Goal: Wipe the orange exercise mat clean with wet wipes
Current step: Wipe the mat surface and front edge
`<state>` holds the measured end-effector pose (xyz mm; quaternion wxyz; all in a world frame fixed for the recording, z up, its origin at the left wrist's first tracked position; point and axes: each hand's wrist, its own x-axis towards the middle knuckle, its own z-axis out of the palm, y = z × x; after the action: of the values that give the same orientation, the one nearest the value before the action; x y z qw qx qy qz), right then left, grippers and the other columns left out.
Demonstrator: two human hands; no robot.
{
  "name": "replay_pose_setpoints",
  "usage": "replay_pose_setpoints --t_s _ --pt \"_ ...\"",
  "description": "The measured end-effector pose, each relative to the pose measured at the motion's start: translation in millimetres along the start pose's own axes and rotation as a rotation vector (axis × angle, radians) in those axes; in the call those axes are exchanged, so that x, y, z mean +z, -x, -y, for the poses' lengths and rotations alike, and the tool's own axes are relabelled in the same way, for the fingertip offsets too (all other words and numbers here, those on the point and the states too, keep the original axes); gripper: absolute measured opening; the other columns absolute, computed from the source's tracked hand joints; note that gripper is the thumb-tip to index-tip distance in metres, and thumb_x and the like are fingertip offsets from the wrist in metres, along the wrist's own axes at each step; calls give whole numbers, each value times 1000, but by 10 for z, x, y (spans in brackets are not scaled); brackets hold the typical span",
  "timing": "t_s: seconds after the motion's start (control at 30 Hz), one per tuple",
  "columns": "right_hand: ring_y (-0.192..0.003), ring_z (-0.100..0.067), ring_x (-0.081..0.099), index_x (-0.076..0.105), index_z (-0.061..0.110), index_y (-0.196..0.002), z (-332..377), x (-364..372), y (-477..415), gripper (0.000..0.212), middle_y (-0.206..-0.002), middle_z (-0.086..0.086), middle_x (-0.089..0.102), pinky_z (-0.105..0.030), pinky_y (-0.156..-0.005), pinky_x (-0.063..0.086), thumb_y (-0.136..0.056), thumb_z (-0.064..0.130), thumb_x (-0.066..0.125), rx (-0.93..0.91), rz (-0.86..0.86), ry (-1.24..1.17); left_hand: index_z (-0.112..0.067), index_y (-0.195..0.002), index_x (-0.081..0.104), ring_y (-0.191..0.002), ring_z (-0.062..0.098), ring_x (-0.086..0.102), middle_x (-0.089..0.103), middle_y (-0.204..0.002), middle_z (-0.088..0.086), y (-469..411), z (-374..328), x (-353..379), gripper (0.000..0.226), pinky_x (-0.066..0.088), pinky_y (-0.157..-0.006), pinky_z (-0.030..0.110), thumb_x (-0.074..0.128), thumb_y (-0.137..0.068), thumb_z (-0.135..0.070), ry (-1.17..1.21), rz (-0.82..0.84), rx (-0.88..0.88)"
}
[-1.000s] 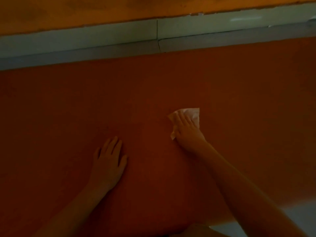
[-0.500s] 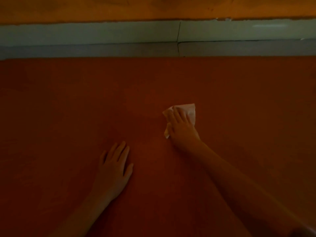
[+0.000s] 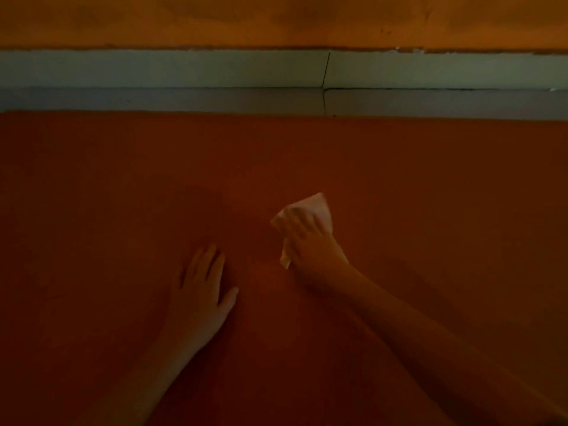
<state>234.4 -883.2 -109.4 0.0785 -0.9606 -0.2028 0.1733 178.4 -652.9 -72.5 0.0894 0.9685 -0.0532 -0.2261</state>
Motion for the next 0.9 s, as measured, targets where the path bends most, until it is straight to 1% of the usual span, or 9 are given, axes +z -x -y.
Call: replay_pose_setpoints --t_s 0.1,0.17,0.23,0.3,0.4,0.5,0.63,0.8,0.9 --pt "-147 -26 1 25 21 -151 -170 -62 12 52 -159 0 11 -53 -118 5 -101 36 21 -253 -5 132 -26 -154 0 -146 15 -16 -16 -160 -6 -168 -30 -79 70 -4 -119 43 32 -98 -54 -20 22 -47" --pt "-145 -32 19 37 24 -146 -350 -180 -69 55 -154 -4 32 -58 -114 12 -96 41 19 -207 -68 298 -25 -154 1 -147 17 -12 -13 -160 -5 -159 4 -56 70 -1 -119 42 32 -98 -54 -59 8 -31" --pt "-147 -32 1 19 29 -152 -521 -280 -204 60 -160 -3 15 -60 -115 1 -95 47 10 -78 -62 296 -24 -154 8 -148 18 -7 -8 -161 -5 -143 40 -15 71 2 -119 42 28 -97 -60 -34 -32 -10" --pt "-146 -32 -13 -2 29 -152 -542 -365 -412 59 -161 -1 -6 -60 -115 -4 -100 44 20 66 -43 233 -23 -153 16 -148 19 1 2 -161 -4 -159 59 -6 76 8 -118 45 24 -90 -64 -10 -62 -1" --pt "-146 -33 -15 -8 27 -152 -360 -407 -610 67 -161 -3 -13 -54 -112 -10 -100 35 33 174 -44 90 -20 -152 24 -147 21 7 10 -160 -3 -215 56 6 70 15 -118 47 42 -94 -55 -6 -79 -5" --pt "-144 -30 -19 -3 24 -153 -192 -254 -461 64 -160 -3 -12 -49 -110 -18 -100 37 30 -73 -27 65 -21 -154 16 -148 19 -1 -1 -161 -3 -315 86 15 77 9 -119 46 41 -93 -60 15 -86 -26" --pt "-146 -21 -5 20 23 -152 -582 -283 -335 58 -160 -1 10 -42 -113 -13 -98 43 14 -346 -11 144 -26 -151 3 -143 12 -17 -16 -155 -10 -461 163 -15 91 -2 -117 45 10 -76 -76 5 -108 17" --pt "-143 -20 -16 -8 29 -149 -994 -498 -737 52 -160 -2 -6 -41 -112 -15 -102 38 14 -6 -82 123 -35 -149 -7 -143 9 -23 -21 -155 -15 -718 229 -188 89 -8 -117 44 10 -75 -81 106 -165 -2" --pt "-145 -25 -17 -7 23 -153 -822 -554 -1035 57 -161 -4 -12 -46 -116 -11 -103 32 20 256 -83 14 -35 -150 -5 -143 12 -24 -24 -153 -13 -886 202 -218 97 -9 -119 48 10 -70 -89 57 -75 16"
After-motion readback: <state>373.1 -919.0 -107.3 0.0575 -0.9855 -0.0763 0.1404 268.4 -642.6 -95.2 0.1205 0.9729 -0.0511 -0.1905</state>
